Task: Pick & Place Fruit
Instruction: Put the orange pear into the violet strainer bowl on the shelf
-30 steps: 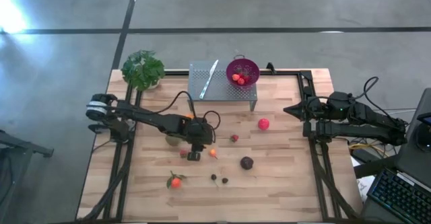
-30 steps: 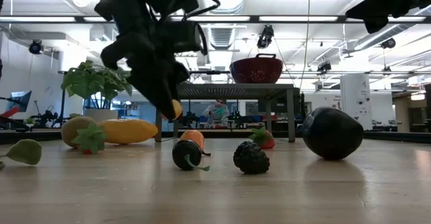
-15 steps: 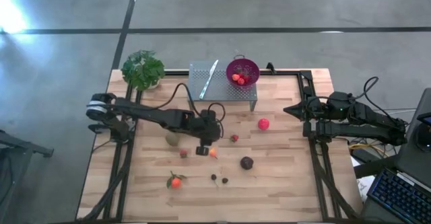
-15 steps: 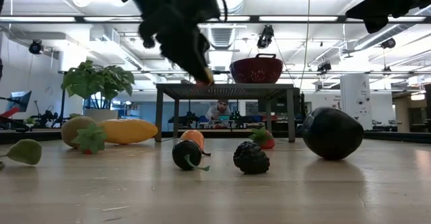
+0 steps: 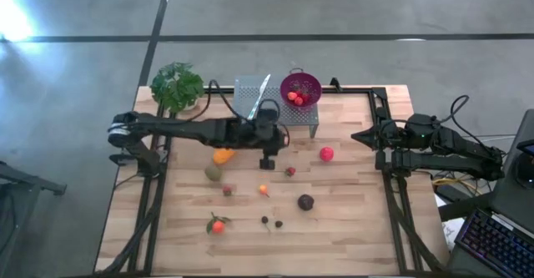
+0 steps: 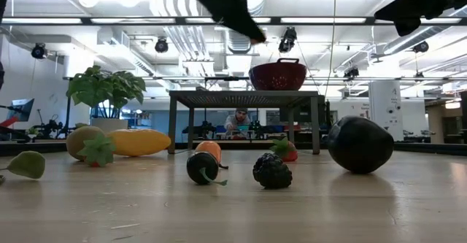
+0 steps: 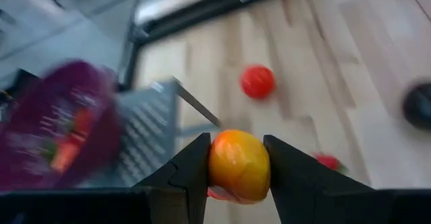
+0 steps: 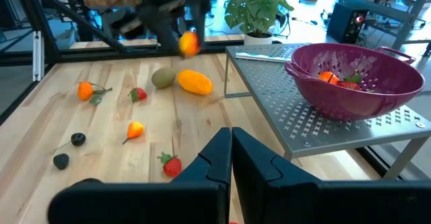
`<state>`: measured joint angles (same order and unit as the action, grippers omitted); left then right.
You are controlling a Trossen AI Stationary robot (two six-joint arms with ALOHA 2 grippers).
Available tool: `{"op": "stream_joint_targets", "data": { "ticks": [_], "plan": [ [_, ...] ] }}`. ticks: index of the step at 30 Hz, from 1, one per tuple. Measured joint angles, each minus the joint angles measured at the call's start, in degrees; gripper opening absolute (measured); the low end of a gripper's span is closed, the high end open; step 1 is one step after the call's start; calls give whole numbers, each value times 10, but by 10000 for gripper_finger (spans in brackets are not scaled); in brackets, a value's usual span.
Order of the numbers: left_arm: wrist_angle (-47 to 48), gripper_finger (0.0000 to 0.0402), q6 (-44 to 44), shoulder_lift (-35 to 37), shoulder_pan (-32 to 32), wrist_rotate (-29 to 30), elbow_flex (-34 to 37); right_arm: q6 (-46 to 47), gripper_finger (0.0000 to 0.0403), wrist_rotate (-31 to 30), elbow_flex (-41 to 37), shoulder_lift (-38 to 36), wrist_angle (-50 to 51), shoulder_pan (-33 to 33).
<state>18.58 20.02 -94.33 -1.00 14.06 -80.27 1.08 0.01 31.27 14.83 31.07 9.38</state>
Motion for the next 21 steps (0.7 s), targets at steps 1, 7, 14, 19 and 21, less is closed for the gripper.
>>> {"op": "stream_joint_targets", "data": {
  "ticks": [1, 7, 14, 19, 21],
  "plan": [
    [-7, 135, 3, 0, -6, 0, -7, 0, 8, 0, 0, 0, 0, 0],
    [-46, 135, 7, 0, -46, 0, -53, 0, 8, 0, 0, 0, 0, 0],
    [-104, 135, 26, 0, -94, -25, -86, 0, 8, 0, 0, 0, 0, 0],
    [-140, 135, 24, 0, -133, -42, -91, 0, 8, 0, 0, 0, 0, 0],
    [-154, 135, 15, 0, -150, -63, -91, 0, 8, 0, 0, 0, 0, 0]
  ]
}}
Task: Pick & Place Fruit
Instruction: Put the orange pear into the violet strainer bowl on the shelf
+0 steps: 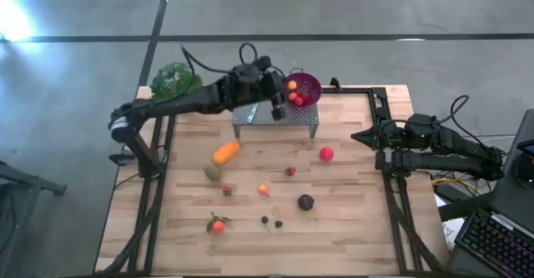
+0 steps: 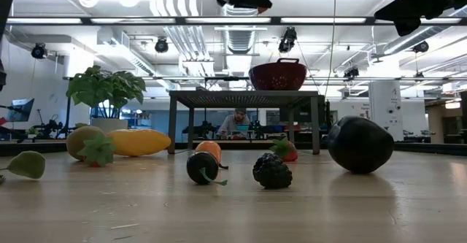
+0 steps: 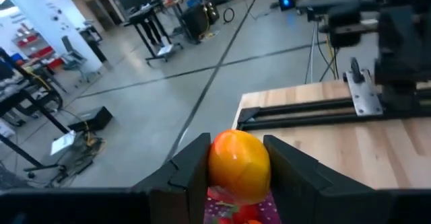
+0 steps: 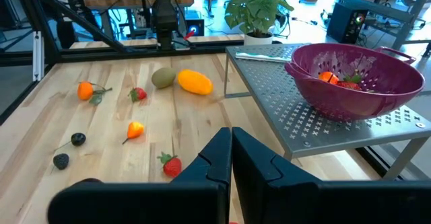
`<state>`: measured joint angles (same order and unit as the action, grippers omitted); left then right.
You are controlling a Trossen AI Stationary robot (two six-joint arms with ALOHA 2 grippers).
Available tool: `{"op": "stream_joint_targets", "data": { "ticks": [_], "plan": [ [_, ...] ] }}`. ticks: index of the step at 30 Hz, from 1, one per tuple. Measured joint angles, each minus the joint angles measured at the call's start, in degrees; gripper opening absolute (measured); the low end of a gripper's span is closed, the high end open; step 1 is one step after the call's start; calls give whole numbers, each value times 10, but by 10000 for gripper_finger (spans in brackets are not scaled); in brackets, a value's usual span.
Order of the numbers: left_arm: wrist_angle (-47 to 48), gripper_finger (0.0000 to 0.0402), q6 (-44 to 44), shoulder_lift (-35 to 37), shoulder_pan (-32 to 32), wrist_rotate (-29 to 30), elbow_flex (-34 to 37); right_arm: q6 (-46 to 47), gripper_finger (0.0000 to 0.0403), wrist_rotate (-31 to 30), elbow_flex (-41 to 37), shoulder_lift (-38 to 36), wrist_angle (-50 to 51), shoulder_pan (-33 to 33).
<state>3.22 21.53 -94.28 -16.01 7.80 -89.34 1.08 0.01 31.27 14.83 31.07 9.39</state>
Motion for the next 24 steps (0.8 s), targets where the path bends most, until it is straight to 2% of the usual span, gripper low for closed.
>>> {"op": "stream_joint_targets", "data": {
  "ticks": [9, 24],
  "plan": [
    [-2, 135, -56, -32, -59, -60, 1, 0, 8, 0, 0, 0, 0, 0],
    [1, 135, -72, -113, -85, -66, -20, 0, 8, 0, 0, 0, 0, 0]
  ]
}}
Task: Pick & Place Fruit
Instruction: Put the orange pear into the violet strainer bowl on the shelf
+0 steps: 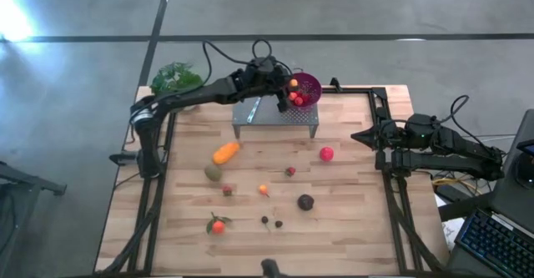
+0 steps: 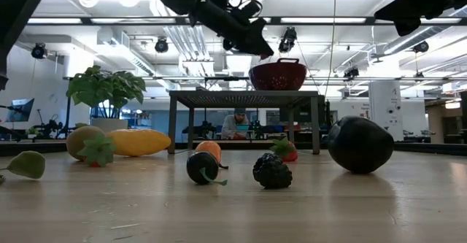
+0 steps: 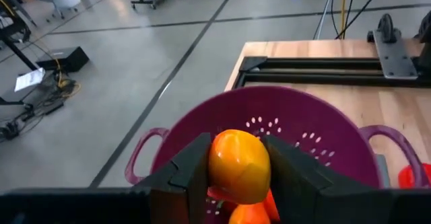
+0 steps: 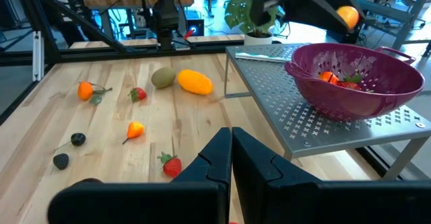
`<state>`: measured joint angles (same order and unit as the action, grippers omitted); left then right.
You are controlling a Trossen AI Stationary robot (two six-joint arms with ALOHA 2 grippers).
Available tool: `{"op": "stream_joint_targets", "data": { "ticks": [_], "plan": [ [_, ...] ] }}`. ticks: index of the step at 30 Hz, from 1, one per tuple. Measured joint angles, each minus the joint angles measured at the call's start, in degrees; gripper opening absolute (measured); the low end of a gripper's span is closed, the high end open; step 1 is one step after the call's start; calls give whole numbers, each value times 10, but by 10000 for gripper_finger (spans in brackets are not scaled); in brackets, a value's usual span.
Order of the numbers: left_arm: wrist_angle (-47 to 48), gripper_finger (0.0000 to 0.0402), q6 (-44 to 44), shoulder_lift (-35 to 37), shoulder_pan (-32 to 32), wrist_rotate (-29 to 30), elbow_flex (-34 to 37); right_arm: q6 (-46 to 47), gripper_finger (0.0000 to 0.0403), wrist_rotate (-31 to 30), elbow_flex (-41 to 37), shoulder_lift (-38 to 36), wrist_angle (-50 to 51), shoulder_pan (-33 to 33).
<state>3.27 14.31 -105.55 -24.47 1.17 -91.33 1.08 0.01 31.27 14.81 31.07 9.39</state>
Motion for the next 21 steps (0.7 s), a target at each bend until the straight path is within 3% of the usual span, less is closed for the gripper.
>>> {"op": "stream_joint_targets", "data": {
  "ticks": [21],
  "plan": [
    [8, 136, 18, -16, -2, 4, 7, 0, 8, 0, 0, 0, 0, 0]
  ]
}}
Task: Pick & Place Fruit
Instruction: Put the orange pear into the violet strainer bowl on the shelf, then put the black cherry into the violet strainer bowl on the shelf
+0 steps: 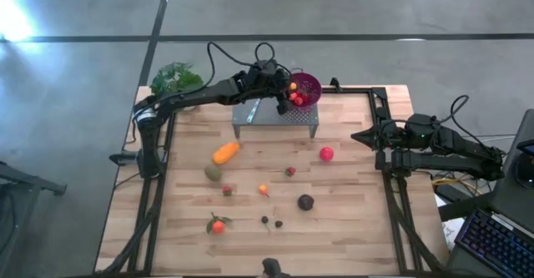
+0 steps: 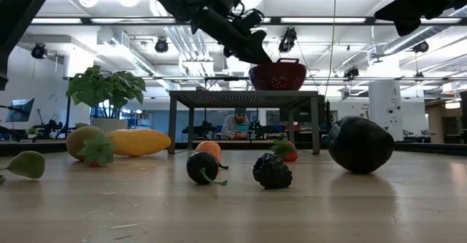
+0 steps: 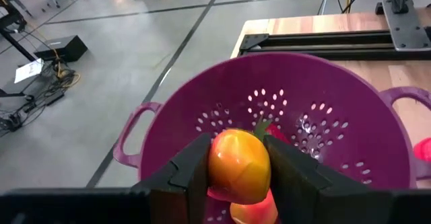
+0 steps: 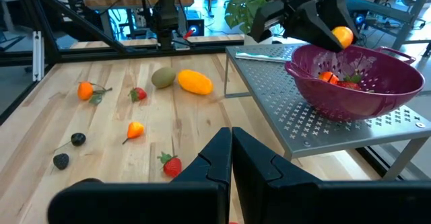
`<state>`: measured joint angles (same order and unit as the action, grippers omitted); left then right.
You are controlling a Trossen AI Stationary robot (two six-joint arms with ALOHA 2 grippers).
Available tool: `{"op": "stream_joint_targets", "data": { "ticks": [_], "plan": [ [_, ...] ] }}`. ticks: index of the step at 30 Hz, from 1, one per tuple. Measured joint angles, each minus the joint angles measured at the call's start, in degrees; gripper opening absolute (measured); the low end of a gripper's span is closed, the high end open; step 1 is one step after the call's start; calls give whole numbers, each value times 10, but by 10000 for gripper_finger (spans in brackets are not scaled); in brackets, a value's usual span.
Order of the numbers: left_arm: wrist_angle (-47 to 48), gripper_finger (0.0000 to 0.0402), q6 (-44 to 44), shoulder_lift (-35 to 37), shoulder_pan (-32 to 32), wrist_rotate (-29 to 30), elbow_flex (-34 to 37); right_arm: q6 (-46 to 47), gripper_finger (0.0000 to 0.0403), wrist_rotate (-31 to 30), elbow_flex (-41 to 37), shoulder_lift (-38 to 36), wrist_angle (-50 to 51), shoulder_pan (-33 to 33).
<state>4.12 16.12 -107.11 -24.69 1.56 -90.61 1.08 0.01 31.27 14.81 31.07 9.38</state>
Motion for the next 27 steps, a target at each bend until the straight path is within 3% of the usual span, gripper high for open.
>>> {"op": "stream_joint_targets", "data": {
  "ticks": [11, 21, 27],
  "plan": [
    [8, 137, -7, 0, 0, 0, 0, 0, 8, 0, 0, 0, 0, 0],
    [14, 182, -6, 0, 0, 0, 0, 0, 8, 0, 0, 0, 0, 0],
    [18, 183, 5, 4, 3, 0, -7, 0, 8, 0, 0, 0, 0, 0]
  ]
}}
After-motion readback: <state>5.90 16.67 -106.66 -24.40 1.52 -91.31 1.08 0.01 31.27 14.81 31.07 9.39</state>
